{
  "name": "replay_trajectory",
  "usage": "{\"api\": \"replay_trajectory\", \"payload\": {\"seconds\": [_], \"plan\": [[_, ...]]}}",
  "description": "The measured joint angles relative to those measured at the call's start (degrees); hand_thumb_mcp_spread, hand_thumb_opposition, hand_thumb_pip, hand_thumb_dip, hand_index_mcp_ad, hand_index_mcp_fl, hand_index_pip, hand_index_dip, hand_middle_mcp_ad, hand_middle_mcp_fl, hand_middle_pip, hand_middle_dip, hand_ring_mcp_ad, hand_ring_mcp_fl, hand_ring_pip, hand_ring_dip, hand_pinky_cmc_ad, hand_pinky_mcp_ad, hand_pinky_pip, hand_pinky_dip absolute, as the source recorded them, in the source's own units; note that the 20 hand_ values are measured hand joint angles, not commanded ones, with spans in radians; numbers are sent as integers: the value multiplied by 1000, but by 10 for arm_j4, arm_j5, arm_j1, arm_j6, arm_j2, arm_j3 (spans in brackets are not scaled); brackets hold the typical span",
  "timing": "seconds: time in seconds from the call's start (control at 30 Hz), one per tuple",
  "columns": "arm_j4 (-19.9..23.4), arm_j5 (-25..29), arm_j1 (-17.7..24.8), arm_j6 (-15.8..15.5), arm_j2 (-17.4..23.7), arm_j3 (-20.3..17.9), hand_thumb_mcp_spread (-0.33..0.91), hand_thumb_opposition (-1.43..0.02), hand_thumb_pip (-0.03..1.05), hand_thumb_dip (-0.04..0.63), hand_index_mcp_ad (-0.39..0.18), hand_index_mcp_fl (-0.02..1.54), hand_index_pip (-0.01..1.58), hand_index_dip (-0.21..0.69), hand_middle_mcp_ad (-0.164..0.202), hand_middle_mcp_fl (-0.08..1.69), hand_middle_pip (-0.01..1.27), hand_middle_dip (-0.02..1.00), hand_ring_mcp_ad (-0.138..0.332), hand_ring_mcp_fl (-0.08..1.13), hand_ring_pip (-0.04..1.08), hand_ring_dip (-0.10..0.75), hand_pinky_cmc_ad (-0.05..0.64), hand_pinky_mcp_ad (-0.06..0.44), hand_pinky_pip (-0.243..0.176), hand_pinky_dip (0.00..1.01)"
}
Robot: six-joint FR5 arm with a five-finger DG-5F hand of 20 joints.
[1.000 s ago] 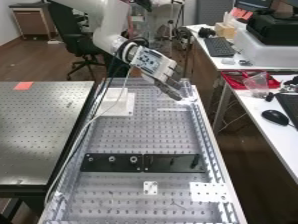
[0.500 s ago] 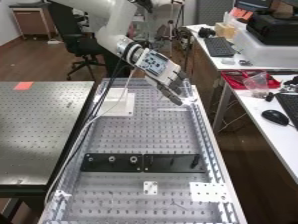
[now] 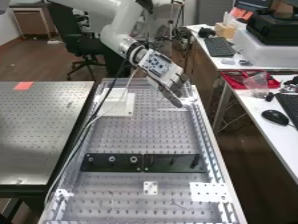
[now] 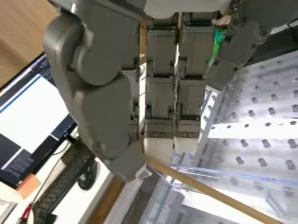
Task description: Grab the chopstick and place it in the clear container
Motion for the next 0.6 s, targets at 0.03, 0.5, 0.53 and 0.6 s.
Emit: {"api": "replay_trajectory", "payload": {"seconds": [0.03,0.5,0.53,0.6], "plan": [[-5,-1,0,2,-2,4,661,-1068,497,260,-77,983,860,61,44,1140,541,611,5,1047,79,442,476,234,175,213],[-15,-22,-3,0,-7,9,572,-1127,496,260,-77,1005,887,77,44,1147,581,607,5,993,72,442,464,250,136,367],[-14,-23,-3,-2,-7,8,565,-1127,499,260,-77,1000,890,77,40,1140,583,607,5,976,77,442,459,250,127,393],[-13,-24,-3,-4,-6,6,559,-1126,499,260,-77,977,949,77,40,1086,595,611,5,934,63,442,445,250,127,428]]}}
